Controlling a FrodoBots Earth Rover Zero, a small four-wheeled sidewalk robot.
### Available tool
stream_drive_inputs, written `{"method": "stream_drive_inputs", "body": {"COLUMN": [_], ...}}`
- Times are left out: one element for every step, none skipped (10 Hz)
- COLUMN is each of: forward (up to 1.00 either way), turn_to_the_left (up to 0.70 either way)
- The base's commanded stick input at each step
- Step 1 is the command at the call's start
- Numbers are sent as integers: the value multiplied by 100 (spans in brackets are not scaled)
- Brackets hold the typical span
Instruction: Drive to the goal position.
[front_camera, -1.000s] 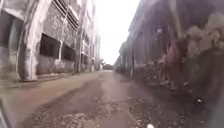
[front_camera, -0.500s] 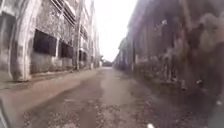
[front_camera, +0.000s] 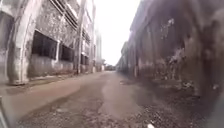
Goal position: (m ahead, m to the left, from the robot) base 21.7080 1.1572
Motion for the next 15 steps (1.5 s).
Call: {"method": "stream_drive_inputs", "body": {"forward": [70,70,70,70,70,70,70,70,70,70,70,70,70,70,70], "turn_to_the_left": [0,0,0,0,0,0,0,0,0,0,0,0,0,0,0]}}
